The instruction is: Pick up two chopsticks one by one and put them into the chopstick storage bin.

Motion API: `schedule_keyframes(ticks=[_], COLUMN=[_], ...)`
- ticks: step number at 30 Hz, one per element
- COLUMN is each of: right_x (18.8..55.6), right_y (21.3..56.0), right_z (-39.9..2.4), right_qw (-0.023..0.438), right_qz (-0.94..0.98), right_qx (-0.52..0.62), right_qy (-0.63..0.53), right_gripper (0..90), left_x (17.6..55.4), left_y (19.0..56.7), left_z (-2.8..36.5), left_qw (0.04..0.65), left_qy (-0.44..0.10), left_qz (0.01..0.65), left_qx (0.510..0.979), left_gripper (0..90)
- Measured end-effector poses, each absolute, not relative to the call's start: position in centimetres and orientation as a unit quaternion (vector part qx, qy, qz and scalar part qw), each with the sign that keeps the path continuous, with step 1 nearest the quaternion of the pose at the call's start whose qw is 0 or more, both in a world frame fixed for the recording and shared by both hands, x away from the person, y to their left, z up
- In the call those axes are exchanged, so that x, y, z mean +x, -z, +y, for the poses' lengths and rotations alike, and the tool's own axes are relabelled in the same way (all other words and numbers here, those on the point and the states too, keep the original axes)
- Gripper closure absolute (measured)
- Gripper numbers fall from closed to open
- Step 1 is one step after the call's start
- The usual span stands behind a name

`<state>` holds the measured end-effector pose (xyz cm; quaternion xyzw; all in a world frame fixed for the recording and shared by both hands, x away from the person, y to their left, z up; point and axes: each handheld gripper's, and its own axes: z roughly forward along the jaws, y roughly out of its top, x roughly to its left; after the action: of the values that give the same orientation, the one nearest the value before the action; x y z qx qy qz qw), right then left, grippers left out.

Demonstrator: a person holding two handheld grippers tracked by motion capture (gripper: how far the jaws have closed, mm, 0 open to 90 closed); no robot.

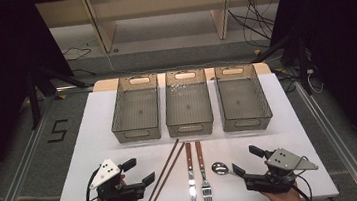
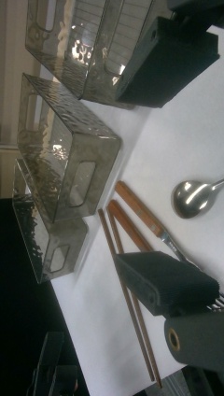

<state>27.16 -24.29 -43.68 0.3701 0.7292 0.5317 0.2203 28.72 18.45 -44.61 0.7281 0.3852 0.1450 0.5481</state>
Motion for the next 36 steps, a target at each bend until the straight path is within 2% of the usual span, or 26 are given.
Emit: schedule_keyframes(ticks=[7, 17, 29, 32, 36], right_x=[27.2, 27.2, 27.2, 27.2, 27.2], right_y=[43.7, 43.7, 43.6, 43.6, 43.7], right_z=[-24.3, -24.0, -23.9, -23.8, -23.8], right_qw=[0.219, 0.215, 0.216, 0.215, 0.215], right_qz=[0.728, 0.732, 0.735, 0.737, 0.738], right_qx=[0.372, 0.373, 0.371, 0.373, 0.372], right_qy=[-0.532, -0.528, -0.525, -0.521, -0.52], right_gripper=[19.4, 19.4, 19.3, 19.4, 19.4], left_x=[28.9, 29.5, 30.9, 31.8, 32.4], left_y=[44.5, 43.7, 42.7, 42.4, 42.2], left_z=[18.4, 17.5, 16.9, 16.2, 15.8], left_qw=[0.541, 0.486, 0.39, 0.332, 0.315], left_qy=[-0.139, -0.124, -0.121, -0.122, -0.108], left_qz=[0.39, 0.413, 0.447, 0.452, 0.459], left_qx=[0.731, 0.76, 0.796, 0.819, 0.823], left_gripper=[16.1, 16.3, 18.0, 18.7, 20.5])
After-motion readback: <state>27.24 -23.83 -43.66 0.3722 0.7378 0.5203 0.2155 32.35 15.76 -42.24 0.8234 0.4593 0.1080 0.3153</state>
